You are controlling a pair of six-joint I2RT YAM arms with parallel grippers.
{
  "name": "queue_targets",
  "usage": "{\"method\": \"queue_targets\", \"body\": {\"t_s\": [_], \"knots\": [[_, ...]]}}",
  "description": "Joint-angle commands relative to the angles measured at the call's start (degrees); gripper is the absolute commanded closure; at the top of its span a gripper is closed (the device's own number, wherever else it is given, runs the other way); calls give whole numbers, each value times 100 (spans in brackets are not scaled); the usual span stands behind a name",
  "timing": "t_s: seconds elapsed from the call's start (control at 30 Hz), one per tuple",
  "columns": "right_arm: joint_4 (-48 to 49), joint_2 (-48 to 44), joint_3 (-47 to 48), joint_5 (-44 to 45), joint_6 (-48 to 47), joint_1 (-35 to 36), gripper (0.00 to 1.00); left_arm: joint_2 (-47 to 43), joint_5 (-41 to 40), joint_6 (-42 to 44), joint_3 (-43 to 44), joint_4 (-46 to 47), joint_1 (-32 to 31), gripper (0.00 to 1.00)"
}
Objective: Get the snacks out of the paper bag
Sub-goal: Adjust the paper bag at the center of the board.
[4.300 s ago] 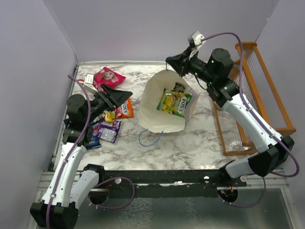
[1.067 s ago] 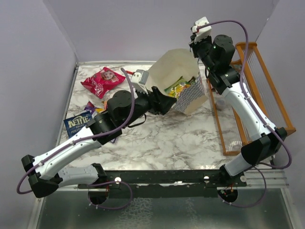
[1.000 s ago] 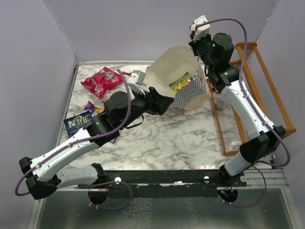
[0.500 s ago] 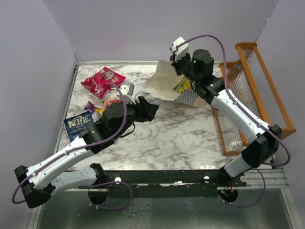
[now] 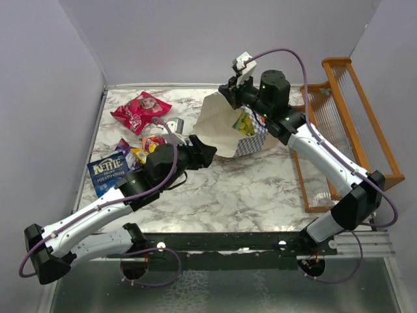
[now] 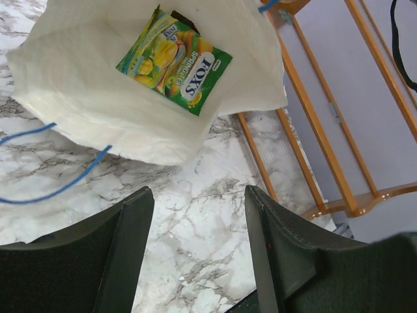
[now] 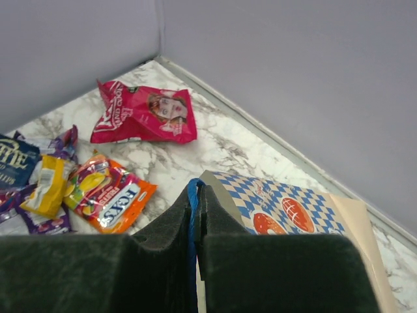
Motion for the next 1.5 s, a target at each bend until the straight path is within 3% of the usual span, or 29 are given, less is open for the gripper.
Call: {"method": "queue_targets", "body": {"t_s": [0.0,0.27,0.4,0.53,0.73,1.0,1.23,1.33,1.47], "knots": [[275,-434,-287,-948,240,48,98,111,131,-177,-122,588,47,40],[778,-925,-1104,-1843,416,48,98,778,199,-482,-450,1421,163,41],[847,-1021,-1273,-1976,604,48,98,1381,47,-453,-508,2051,171,31],[786,-965,-1248,-1878,900,48,98,2169,-203,-447,-391,2572,3,30],[693,-971,-1107,-1929,1010,48,98,3069,-1293,94,-78,2896,-356,37],[368,-988,-836,-2152,1020,48,98,3927,-1709,738,256,3457,-336,50],[-200,-836,-336,-2078,921,48,98,4440,-1307,2139,-689,6344,-249,53],[-349,-845,-236,-2031,842,48,98,4646,-697,2111,-863,6670,-27,53],[-314,-954,-307,-1932,758,48,98,4864,197,1884,-705,6438,359,56]]}}
